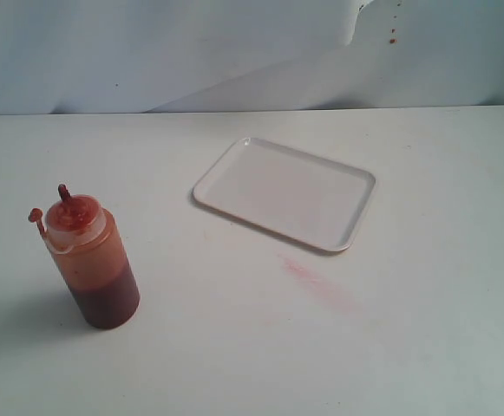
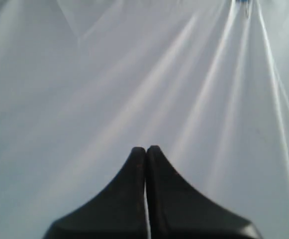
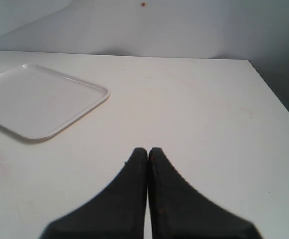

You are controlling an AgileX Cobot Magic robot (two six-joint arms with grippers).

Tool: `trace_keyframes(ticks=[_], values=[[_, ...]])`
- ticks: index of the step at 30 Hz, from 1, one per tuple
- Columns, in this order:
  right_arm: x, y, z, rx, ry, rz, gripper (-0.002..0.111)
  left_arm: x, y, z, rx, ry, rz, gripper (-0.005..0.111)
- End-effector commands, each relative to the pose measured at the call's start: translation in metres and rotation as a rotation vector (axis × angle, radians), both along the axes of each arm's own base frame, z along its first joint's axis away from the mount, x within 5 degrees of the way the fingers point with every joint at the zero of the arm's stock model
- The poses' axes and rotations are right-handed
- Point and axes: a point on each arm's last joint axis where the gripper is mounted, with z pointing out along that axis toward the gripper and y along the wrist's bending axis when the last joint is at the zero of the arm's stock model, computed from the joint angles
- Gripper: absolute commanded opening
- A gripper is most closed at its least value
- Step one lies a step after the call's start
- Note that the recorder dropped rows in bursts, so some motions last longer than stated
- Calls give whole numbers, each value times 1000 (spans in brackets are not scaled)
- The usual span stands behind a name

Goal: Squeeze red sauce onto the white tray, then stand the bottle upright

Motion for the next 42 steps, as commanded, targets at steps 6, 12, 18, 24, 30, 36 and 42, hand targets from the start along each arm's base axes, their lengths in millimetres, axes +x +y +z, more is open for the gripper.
trace_keyframes(ticks=[6,12,18,24,30,36,42], values=[[0,0,-1,3,-3,-7,0,-14,2,15,-62,-236,-33,0],[0,0,-1,3,-3,-7,0,9,-1,30,-50,-111,-24,0],[0,0,-1,3,-3,-7,0,50,-6,57,-17,18,-23,0],[0,0,-1,3,-3,-7,0,90,-11,37,7,263,-21,0],[0,0,-1,3,-3,-7,0,111,-13,-6,44,659,-17,0],[0,0,-1,3,-3,-7,0,116,-13,-19,25,774,-22,0],[0,0,-1,3,-3,-7,0,113,-15,-31,65,898,-40,0]])
